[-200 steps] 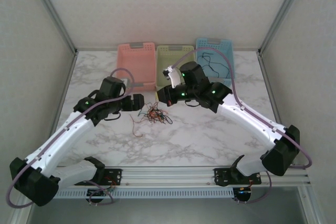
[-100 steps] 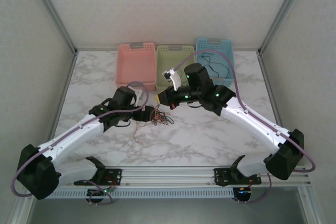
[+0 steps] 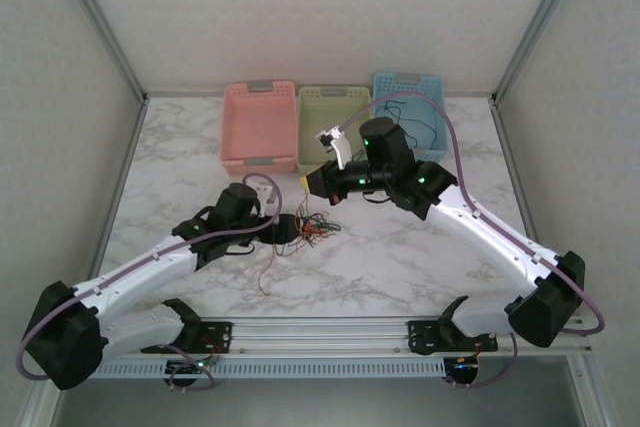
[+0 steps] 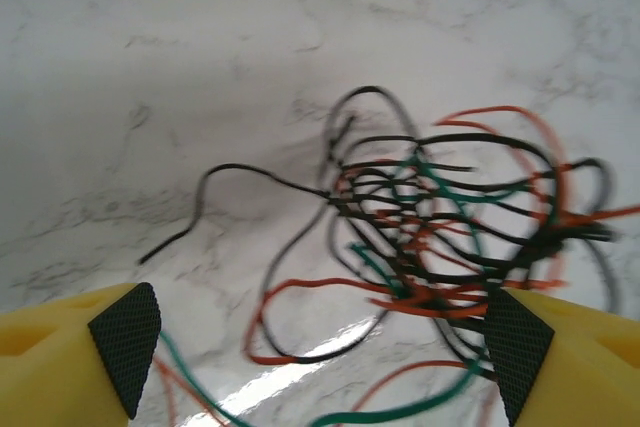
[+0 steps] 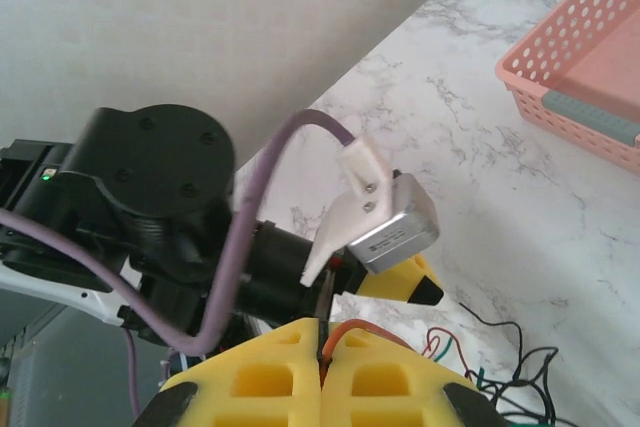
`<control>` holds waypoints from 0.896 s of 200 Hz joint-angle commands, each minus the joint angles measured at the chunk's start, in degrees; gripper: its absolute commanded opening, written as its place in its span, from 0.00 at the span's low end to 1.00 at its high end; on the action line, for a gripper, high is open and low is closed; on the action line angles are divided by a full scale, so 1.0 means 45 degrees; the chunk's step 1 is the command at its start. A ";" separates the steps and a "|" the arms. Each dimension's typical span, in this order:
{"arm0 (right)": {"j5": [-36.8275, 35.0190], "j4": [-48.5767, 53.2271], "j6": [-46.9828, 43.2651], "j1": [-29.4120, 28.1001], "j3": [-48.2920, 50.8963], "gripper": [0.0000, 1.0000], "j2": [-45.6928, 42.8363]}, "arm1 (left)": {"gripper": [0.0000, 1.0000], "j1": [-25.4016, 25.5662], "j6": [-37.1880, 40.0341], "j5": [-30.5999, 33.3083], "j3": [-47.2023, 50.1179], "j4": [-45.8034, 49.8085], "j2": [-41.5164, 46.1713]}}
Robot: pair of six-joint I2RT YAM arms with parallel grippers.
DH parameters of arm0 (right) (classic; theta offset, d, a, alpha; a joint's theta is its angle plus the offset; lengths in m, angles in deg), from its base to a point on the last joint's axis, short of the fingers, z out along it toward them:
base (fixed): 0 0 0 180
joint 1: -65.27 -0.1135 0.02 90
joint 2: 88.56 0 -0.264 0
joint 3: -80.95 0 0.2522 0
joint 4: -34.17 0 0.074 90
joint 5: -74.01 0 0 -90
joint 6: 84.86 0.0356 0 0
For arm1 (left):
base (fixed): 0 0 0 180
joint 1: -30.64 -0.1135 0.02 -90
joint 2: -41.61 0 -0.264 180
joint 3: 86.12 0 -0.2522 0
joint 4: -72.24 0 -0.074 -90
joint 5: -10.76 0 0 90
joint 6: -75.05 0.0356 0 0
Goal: Untangle the cables
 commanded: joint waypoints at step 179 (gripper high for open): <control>0.1688 -0.1422 0.0731 0.0151 0.0619 0.00 0.0030 | 0.80 0.0517 -0.0711 -0.1430 -0.0300 -0.2872 -0.2358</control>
